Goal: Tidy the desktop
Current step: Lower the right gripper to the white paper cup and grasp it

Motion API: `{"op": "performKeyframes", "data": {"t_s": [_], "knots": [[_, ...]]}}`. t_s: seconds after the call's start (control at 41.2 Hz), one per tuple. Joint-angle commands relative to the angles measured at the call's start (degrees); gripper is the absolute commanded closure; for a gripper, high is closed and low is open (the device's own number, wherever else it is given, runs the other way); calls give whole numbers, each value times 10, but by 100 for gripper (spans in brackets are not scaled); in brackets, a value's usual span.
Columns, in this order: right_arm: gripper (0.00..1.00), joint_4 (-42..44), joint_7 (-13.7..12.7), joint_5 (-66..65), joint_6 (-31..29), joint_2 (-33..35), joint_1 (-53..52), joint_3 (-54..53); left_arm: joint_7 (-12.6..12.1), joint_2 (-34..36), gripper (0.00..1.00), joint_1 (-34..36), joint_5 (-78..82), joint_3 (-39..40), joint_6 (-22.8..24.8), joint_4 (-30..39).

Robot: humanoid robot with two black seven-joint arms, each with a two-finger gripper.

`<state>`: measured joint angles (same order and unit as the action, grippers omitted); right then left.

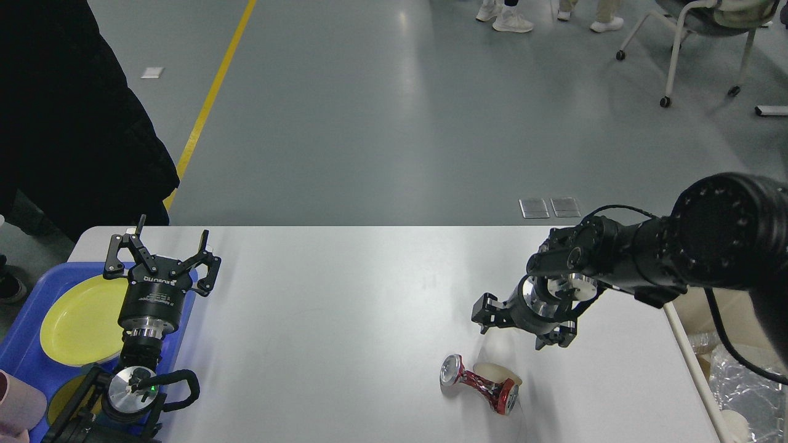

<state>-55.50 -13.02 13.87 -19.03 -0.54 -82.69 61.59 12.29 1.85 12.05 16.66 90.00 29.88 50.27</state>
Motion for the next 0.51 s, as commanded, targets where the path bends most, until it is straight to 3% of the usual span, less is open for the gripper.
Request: {"op": "performKeyframes", "data": {"t_s": [0.0,0.485], "knots": [[0,25,-1,-1,15,-1,21,-2,0,0,4,0,-1,0,0,0],[0,70,-1,-2,49,-25,77,-8,0,0,4,0,-1,0,0,0]]}}
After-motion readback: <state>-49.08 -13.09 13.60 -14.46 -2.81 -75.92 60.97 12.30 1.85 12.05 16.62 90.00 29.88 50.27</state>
